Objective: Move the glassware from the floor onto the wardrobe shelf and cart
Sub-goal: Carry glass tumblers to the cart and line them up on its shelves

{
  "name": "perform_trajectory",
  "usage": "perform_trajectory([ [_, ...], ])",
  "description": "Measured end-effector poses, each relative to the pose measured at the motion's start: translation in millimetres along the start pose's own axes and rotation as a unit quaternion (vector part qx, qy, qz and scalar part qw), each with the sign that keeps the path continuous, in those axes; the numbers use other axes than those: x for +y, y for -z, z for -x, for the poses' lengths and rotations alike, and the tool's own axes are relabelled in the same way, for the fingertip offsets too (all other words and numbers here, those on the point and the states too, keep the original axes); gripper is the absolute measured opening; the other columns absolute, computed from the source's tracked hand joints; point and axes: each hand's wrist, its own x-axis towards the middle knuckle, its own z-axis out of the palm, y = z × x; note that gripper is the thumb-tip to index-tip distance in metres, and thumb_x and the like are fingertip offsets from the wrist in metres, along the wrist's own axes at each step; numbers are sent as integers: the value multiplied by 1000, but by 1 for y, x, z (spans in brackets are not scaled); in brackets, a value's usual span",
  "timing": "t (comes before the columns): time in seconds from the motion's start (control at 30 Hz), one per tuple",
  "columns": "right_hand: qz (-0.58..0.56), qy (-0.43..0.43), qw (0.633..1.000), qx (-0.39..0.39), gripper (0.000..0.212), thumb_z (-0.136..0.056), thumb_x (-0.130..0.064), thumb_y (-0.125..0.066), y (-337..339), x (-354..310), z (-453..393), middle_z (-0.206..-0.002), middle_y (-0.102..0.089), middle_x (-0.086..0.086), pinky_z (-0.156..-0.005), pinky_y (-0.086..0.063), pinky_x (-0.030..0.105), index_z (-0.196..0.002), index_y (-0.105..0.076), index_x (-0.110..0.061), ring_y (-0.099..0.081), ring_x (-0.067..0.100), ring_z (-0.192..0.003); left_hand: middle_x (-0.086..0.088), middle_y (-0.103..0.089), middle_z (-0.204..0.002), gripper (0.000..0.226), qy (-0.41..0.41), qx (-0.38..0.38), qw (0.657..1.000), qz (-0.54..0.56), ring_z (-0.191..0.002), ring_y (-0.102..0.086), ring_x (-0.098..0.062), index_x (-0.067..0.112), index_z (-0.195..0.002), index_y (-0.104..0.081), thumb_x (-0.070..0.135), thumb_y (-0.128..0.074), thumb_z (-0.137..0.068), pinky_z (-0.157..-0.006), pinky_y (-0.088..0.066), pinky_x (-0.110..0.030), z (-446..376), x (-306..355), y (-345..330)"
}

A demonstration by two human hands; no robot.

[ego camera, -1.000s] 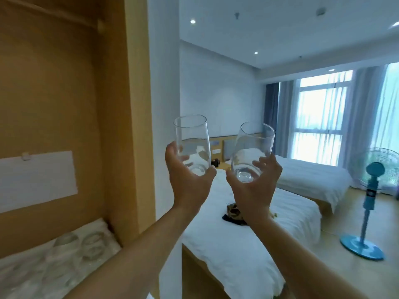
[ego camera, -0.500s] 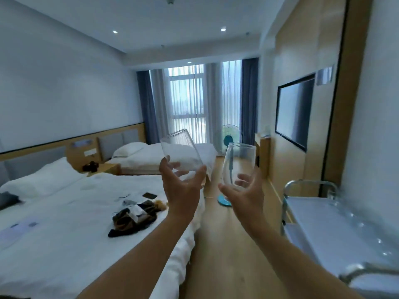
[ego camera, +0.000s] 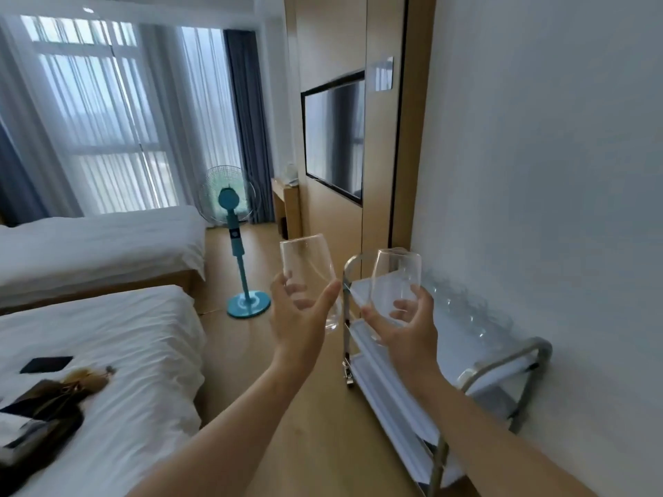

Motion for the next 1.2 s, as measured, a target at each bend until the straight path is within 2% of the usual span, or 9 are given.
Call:
perform_trajectory([
  [0.13, 24, -31, 999, 25, 91, -72, -43, -87, 1, 29, -23, -116, -52, -10, -93, -55, 42, -144, -32, -32, -55, 6, -107, 4, -58, -112, 77, 55, -41, 998, 14, -91, -63, -3, 23, -137, -42, 49, -80, -75, -63, -49, -13, -18, -35, -26],
  [0.2, 33, -34, 998, 33, 90, -73, -43, -86, -2, 43, -40, -116, -52, -9, -93, -54, 38, -144, -33, -30, -56, 10, -108, 3, -59, -112, 77, 76, -57, 995, 23, -93, -62, -4, 24, -136, -41, 49, -80, -75, -68, -48, -15, -31, -51, -38],
  [0.4, 17, -45, 999, 21, 91, -72, -44, -87, -26, 87, -104, -116, -54, -8, -92, -55, 41, -144, -34, -31, -56, 10, -108, 0, -62, -111, 91, 93, -78, 993, -11, -97, -67, -16, 24, -136, -43, 68, -77, -65, -78, -55, -29, -87, -101, -70],
  [0.5, 15, -60, 998, 1, 88, -72, -43, -87, -37, 115, -139, -116, -56, -6, -85, -51, 27, -143, -36, -30, -59, 12, -108, 2, -64, -109, 96, 118, -76, 989, -40, -98, -69, -17, 28, -134, -45, 78, -77, -59, -86, -58, -41, -117, -132, -86],
  [0.57, 22, -74, 997, -9, 87, -72, -44, -86, -46, 134, -159, -115, -56, -6, -84, -49, 25, -142, -37, -30, -59, 12, -107, 2, -65, -109, 97, 138, -77, 986, -51, -99, -69, -17, 31, -132, -45, 81, -77, -55, -87, -59, -44, -135, -153, -94],
  [0.73, 37, -127, 991, -36, 102, -56, -65, -84, -73, 184, -199, -112, -57, -6, -89, -57, 43, -141, -39, -32, -60, 7, -101, 1, -68, -109, 94, 195, -62, 978, -50, -98, -70, -16, 26, -138, -45, 71, -79, -63, -87, -60, -43, -171, -203, -108],
  [0.9, 63, -170, 982, -48, 96, -67, -55, -86, -111, 221, -228, -111, -58, -6, -87, -55, 33, -146, -38, -28, -60, 6, -100, 0, -69, -107, 87, 230, -54, 970, -60, -96, -70, -16, 27, -135, -48, 67, -81, -66, -84, -60, -40, -217, -243, -111],
  [1.07, 88, -206, 974, -40, 96, -68, -49, -87, -164, 254, -259, -110, -59, -4, -70, -46, 16, -147, -38, -27, -61, 9, -100, 6, -68, -108, 80, 265, -79, 959, -62, -98, -70, -18, 36, -123, -50, 74, -78, -59, -88, -59, -46, -277, -295, -102],
  [1.2, 115, -232, 965, -34, 99, -68, -53, -87, -213, 280, -282, -116, -56, -2, -74, -48, 21, -148, -34, -29, -58, 15, -106, 4, -67, -109, 75, 293, -128, 946, -54, -97, -71, -19, 35, -122, -51, 71, -80, -62, -82, -61, -45, -335, -340, -89],
])
